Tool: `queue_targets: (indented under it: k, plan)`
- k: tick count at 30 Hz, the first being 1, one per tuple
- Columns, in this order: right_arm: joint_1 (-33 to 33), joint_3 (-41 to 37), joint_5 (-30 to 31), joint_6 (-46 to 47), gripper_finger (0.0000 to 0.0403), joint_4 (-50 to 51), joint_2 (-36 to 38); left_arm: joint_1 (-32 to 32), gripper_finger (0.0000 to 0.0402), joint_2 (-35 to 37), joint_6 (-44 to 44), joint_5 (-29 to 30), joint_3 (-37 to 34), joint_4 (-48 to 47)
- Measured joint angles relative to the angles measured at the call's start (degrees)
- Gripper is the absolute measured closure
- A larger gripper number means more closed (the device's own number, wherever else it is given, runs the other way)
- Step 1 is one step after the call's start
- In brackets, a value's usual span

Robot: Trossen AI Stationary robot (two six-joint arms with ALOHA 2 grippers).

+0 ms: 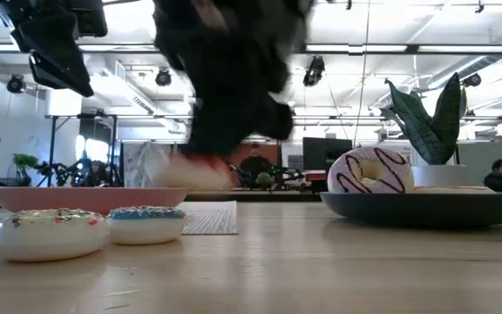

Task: Pick & Place donuts
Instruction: Put the small orange donut on the pink plate, then put the small light blue donut on the pink plate

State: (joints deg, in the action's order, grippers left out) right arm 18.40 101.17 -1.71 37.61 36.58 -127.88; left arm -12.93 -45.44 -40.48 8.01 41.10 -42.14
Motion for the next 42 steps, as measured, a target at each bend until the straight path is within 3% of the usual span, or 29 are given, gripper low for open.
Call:
queue_targets:
  k: [5,11,16,22,31,38,42]
  plan:
    - [-4.5,7.4,4.7,-1.1,0.0387,1.9,0.2,0.0,0.0315,4.5,-1.5,1.2,0.0,-4.4]
    - [-11.7,14.4,3.4,-0.7,0.0387,-0.2,-4.4,0.0,0.0315,8.3,-1.6,3.9,0.0,-5.8]
    - [-12.3,19.8,0.0,-0.7,0.0379,1.7,-10.5,0.0,0.0315,9.8,-1.7,5.0,-0.1,-8.0]
    - [-12.0,26.1,1.4,-0.5,0.0324,5.8,-14.8,0.0,0.0315,10.9,-1.6,5.3,-0.1,-11.8]
    - [-11.9,26.8,4.5,-1.8,0.0218,9.8,-14.4,0.0,0.0315,11.5,-0.5,5.5,-0.1,-13.4]
    - [-9.8,28.1,6.2,-5.2,0.0198,13.2,-13.1,0.0,0.0315,11.6,0.6,5.5,-0.6,-14.1]
    - [-6.7,28.1,6.2,-14.0,0.0197,19.3,-11.1,0.0,0.0315,11.7,0.8,5.2,-1.9,-13.6]
